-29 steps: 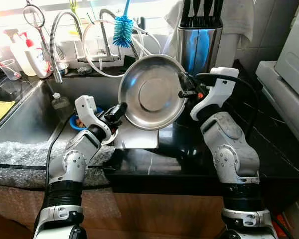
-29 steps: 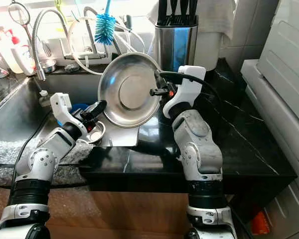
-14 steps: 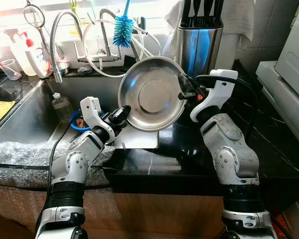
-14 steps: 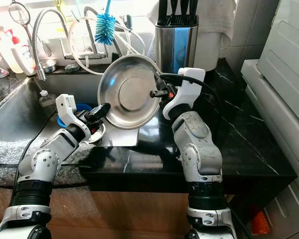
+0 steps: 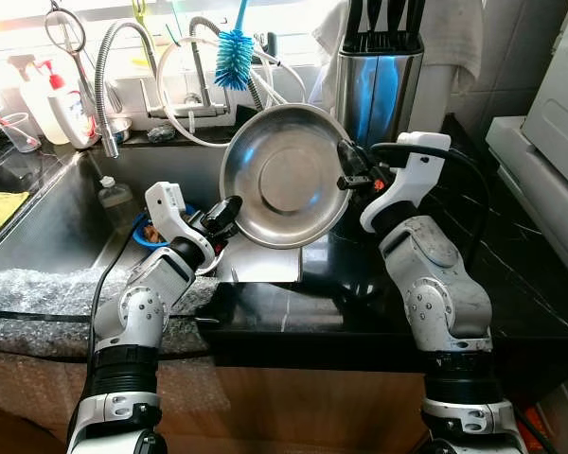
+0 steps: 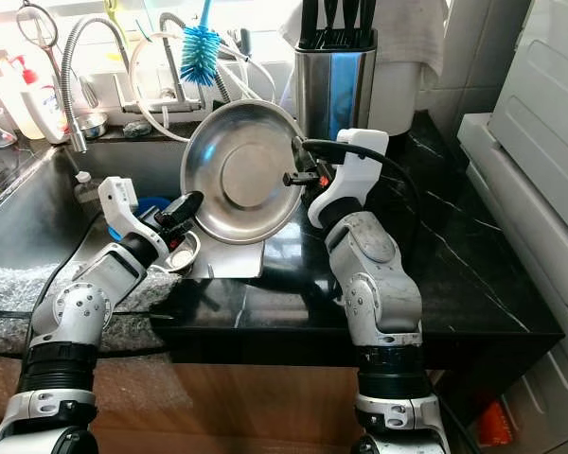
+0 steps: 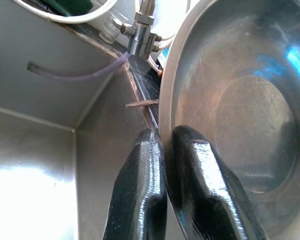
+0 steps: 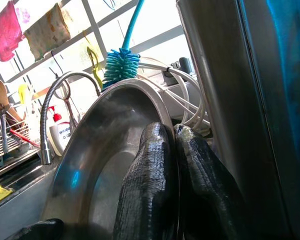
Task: Kitchen organization
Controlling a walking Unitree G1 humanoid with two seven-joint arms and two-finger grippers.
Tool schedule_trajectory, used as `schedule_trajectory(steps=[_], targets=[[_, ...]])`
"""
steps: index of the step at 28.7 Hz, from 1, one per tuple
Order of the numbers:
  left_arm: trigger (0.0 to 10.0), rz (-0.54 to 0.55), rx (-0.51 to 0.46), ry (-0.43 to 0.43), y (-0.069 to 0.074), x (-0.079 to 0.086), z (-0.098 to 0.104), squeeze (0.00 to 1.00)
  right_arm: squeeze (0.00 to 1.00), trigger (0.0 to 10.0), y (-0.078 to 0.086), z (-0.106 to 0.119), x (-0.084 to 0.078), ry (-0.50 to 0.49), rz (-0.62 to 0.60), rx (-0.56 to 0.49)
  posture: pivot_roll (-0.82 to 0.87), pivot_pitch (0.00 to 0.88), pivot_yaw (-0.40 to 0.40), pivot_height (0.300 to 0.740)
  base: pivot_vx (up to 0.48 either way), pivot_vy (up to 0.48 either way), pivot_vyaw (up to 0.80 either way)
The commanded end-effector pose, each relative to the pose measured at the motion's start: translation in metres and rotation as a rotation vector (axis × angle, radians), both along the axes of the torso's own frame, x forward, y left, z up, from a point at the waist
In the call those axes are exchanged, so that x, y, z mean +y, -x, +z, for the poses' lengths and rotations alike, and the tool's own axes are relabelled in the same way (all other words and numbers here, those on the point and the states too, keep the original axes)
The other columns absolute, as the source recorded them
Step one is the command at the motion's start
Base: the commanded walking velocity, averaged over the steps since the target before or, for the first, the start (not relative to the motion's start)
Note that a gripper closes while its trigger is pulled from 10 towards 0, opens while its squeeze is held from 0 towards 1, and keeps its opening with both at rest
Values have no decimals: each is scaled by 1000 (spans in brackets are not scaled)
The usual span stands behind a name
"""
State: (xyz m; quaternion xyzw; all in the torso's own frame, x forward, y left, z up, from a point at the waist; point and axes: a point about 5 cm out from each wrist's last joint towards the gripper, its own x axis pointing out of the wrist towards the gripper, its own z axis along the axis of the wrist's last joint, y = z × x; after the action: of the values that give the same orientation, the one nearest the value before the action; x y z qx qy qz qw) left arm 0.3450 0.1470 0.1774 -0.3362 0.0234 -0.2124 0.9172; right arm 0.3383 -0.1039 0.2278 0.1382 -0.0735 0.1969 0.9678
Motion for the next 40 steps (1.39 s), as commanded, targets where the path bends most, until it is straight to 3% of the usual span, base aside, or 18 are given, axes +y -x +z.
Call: schedule_trajectory(steps=[1,3,4,15,22,23,24,25,28,33,35,36,37,38,40], targets=[[0,0,-11,-46,0,0,4,0,0,10000,1,9,4,6,15,-34,-58,0,89,740,0,0,0],[0,1,-11,-44,0,1,5,0,0,10000,1,9,5,5,19,-32,-57,0,88,740,0,0,0],[0,2,-11,-44,0,1,5,0,1000,10000,1,9,5,2,21,-30,-57,0,88,740,0,0,0],[0,14,-11,-31,0,-1,5,0,1000,10000,1,10,5,-7,31,-31,-61,0,86,740,0,0,0],[0,98,9,72,-4,6,5,0,1000,10000,2,11,5,-7,27,-29,-65,0,83,740,0,0,0],[0,130,8,119,-5,11,7,0,75,10000,2,11,3,1,14,-32,-65,0,82,740,0,0,0],[0,142,7,135,-5,13,8,0,75,10000,1,11,3,4,7,-32,-65,0,82,740,0,0,0],[0,161,5,149,-6,16,9,0,0,10000,1,11,1,4,1,-31,-64,0,80,740,0,0,0],[0,231,-1,200,-8,29,12,0,0,10000,0,13,-3,2,-18,-32,-64,0,78,740,0,0,0],[0,283,-1,218,-9,36,13,0,0,10000,0,14,-5,1,-25,-33,-67,0,77,740,0,0,0],[0,372,9,211,-11,46,12,0,0,10000,0,15,-6,0,-32,-33,-69,0,77,740,0,0,0],[1490,424,10,208,-11,52,11,0,0,10000,1,15,-6,0,-33,-34,-69,0,77,740,0,0,0],[1490,424,10,208,-11,52,11,0,0,10000,1,15,-6,0,-33,-34,-69,0,77,740,0,0,0],[10000,537,4,104,-12,62,10,0,0,10000,2,15,-7,1,-35,-33,-67,0,75,740,0,0,0],[10000,610,2,60,-11,70,9,0,0,10000,2,15,-7,1,-38,-31,-68,0,76,740,0,0,0]])
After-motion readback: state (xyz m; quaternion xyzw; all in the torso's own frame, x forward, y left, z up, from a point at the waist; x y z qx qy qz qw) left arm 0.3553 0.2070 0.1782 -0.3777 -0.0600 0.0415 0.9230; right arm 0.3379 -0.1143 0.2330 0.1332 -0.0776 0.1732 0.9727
